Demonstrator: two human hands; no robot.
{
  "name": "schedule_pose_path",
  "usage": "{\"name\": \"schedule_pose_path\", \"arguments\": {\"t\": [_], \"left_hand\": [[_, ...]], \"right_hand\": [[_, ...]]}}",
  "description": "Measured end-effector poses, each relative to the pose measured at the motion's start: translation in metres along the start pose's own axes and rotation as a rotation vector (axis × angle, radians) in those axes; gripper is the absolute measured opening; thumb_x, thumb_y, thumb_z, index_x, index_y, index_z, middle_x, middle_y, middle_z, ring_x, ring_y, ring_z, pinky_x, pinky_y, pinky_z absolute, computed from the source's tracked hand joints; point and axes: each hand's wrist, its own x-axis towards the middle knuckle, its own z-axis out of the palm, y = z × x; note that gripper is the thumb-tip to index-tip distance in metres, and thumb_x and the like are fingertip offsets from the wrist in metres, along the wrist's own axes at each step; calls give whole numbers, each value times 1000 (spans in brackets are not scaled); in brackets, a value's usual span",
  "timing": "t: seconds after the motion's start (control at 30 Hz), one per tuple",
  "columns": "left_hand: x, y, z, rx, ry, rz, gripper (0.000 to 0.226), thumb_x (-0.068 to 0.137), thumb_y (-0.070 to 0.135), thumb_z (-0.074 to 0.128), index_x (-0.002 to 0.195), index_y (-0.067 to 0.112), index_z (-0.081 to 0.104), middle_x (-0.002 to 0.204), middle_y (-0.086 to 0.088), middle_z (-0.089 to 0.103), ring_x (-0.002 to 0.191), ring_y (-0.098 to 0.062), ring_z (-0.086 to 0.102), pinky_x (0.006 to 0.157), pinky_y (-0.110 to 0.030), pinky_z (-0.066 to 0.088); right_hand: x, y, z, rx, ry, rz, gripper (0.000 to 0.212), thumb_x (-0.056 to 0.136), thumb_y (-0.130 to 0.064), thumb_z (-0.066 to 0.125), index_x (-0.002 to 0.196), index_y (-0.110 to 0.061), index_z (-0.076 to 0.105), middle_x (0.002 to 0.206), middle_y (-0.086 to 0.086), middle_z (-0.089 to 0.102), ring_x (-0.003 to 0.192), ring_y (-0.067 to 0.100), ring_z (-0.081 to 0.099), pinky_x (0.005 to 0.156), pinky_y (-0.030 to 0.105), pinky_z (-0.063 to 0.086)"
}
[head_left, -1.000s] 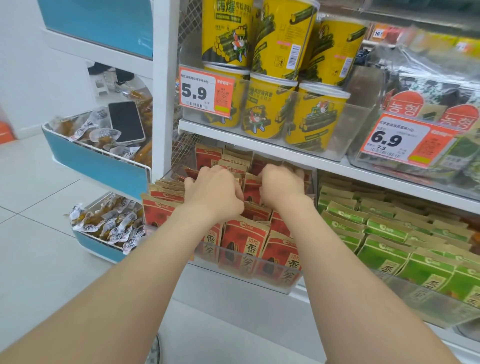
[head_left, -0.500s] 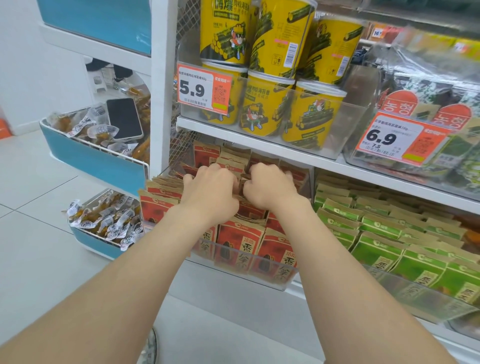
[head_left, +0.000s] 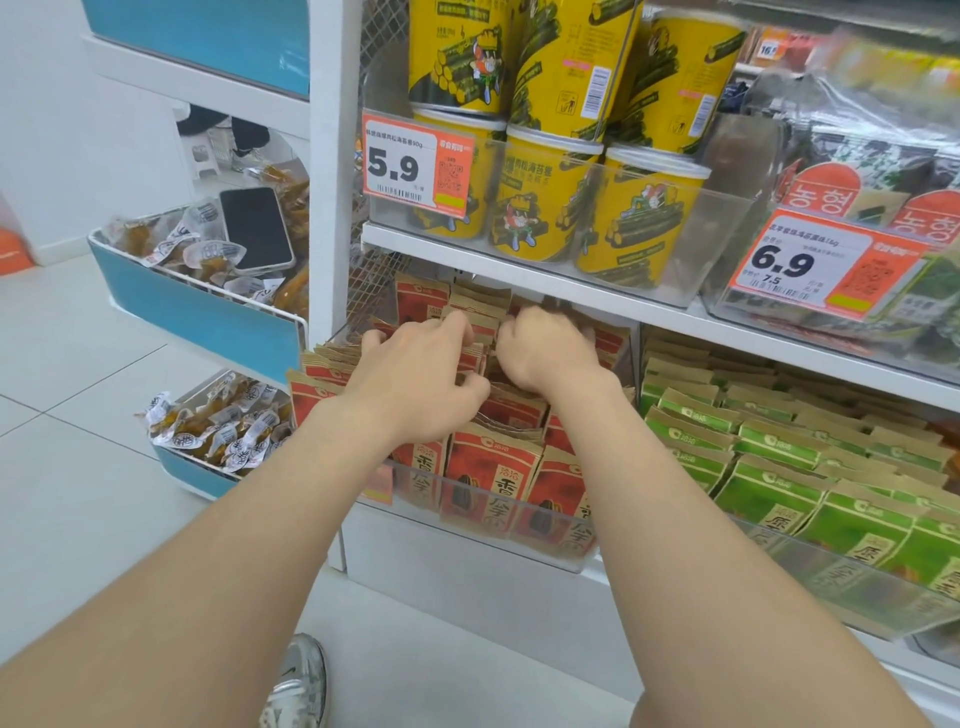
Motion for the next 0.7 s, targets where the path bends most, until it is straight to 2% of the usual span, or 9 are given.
{"name": "schedule_pose_path", "arguments": {"t": [0.07, 0.13, 0.2, 0.27, 0.3, 0.4, 0.53, 0.6, 0.7], "left_hand": [[-1, -2, 1, 12, -7, 12, 40, 101, 43, 47, 135, 25, 55, 129, 6, 63, 122, -22, 57, 107, -58, 35], [-1, -3, 1, 6, -11, 31, 37, 102, 41, 46, 132, 26, 61, 130, 6, 63, 122, -21, 57, 106, -56, 37], [0, -5, 1, -7, -6, 47, 32, 102, 41, 47, 126, 27, 65, 129, 7, 64, 121, -20, 58, 104, -55, 40], [0, -7, 2, -10, -1, 54, 29, 103, 40, 48, 118, 28, 69, 128, 7, 65, 122, -21, 59, 103, -55, 43], [-1, -8, 1, -7, -2, 53, 28, 103, 40, 49, 115, 28, 71, 130, 7, 65, 124, -21, 59, 103, -55, 43], [-2, -8, 1, 6, 2, 56, 28, 104, 39, 49, 111, 28, 74, 128, 6, 66, 122, -22, 59, 101, -53, 45], [-6, -6, -1, 6, 9, 60, 26, 105, 38, 51, 113, 28, 74, 121, 9, 64, 116, -20, 59, 102, -54, 48], [-9, -4, -3, -6, 13, 56, 26, 105, 37, 51, 116, 28, 73, 122, 9, 63, 117, -20, 60, 104, -55, 48], [-11, -1, -6, -39, 30, 47, 30, 105, 37, 52, 125, 26, 72, 131, 5, 67, 123, -22, 60, 108, -56, 48]], "right_hand": [[9, 2, 3, -39, -3, 25, 50, 110, -34, 32, 152, -10, 46, 159, 21, 47, 152, 40, 37, 129, 63, 12], [18, 5, 7, -38, -45, 46, 53, 109, -36, 30, 153, -12, 45, 163, 19, 43, 154, 39, 34, 129, 65, 11], [23, 8, 9, -48, -68, 42, 48, 107, -31, 34, 145, -11, 54, 157, 20, 49, 149, 41, 41, 128, 66, 16], [23, 7, 9, -59, -51, 22, 39, 105, -25, 39, 132, -9, 62, 145, 22, 58, 137, 42, 52, 123, 62, 32], [21, 7, 9, -70, -48, 11, 38, 106, -23, 40, 133, -9, 63, 145, 21, 58, 135, 42, 53, 122, 60, 33], [10, 3, 7, -177, -61, -34, 35, 109, -22, 38, 133, -13, 62, 147, 16, 53, 139, 38, 49, 123, 61, 22], [-4, 7, 6, -210, -28, -128, 22, 105, -11, 40, 97, -15, 60, 111, 10, 60, 119, 38, 58, 118, 67, 23], [-11, 10, 3, -237, 3, -184, 19, 102, -7, 44, 92, -15, 58, 104, 8, 54, 116, 39, 59, 116, 68, 27], [-30, 14, -4, -303, 79, -315, 12, 100, -4, 53, 97, -14, 60, 109, 8, 56, 115, 38, 61, 104, 57, 41]]}}
